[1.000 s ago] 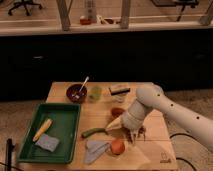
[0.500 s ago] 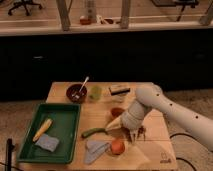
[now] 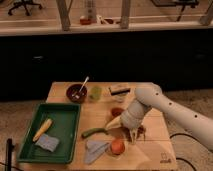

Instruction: Place apple in metal cup

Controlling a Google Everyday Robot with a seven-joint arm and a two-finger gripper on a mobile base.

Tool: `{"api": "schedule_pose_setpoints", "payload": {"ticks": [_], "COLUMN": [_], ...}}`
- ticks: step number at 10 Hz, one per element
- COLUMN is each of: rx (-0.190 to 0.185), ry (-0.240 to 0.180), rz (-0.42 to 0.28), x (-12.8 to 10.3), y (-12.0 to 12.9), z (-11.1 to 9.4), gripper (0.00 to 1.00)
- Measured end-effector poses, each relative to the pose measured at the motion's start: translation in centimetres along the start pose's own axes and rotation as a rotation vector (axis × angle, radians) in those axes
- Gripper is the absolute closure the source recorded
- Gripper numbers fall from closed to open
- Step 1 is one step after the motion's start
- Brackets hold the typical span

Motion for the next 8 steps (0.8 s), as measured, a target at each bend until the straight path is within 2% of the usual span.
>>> {"api": "schedule_pose_setpoints", "payload": {"ticks": [8], "rx": [-0.003], "ry": [-0.005], "rz": [0.010], "x": [0.58], "y": [0.46], "z": [0.03], "gripper": [0.20]}}
